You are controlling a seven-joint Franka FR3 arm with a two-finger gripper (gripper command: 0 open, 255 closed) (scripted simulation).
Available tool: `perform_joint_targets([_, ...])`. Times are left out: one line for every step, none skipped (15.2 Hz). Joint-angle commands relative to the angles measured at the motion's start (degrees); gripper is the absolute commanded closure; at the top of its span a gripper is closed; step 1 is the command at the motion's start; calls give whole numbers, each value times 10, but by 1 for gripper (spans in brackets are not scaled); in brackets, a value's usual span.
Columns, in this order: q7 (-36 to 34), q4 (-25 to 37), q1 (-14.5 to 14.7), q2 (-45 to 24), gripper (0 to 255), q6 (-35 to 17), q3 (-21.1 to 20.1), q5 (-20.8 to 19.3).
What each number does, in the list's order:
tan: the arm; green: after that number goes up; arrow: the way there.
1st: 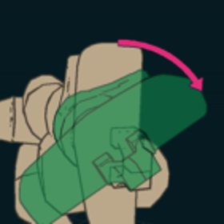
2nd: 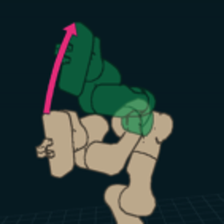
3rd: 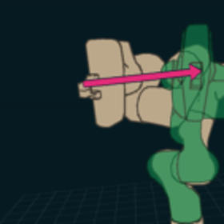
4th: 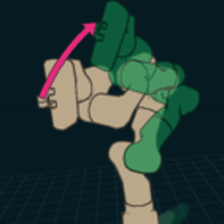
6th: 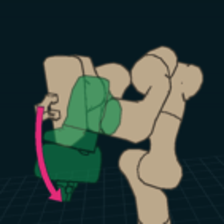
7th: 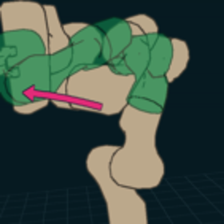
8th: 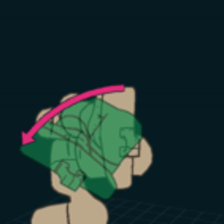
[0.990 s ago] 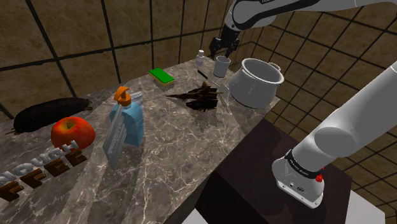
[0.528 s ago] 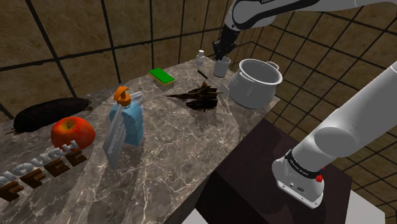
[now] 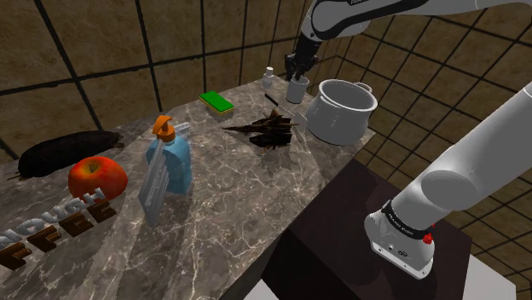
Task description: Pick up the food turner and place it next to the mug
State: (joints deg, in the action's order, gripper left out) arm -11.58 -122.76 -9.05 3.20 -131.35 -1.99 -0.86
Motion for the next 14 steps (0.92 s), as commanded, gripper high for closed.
perform_joint_targets([21,-7,0,-8,0,-7,2,14])
perform_joint_targets([42,-14,0,-17,0,-14,4,29])
perform_joint_targets([63,-20,0,-26,0,-21,5,44])
perform_joint_targets([85,-26,0,-35,0,-27,6,58])
perform_joint_targets([107,-32,-1,-45,0,-32,7,73])
perform_joint_targets([128,-37,-2,-55,0,-37,6,87])
perform_joint_targets([150,-41,-3,-65,0,-42,6,101])
perform_joint_targets([152,-42,-3,-66,0,-42,6,103])
perform_joint_targets([152,-44,-3,-71,0,-49,5,104])
perform_joint_targets([153,-45,-3,-76,0,-56,4,104])
perform_joint_targets([153,-47,-2,-82,0,-63,4,105])
perform_joint_targets([154,-48,-2,-87,0,-70,3,106])
perform_joint_targets([155,-50,-1,-93,0,-77,3,107])
perform_joint_targets([155,-51,-1,-99,0,-84,2,108])
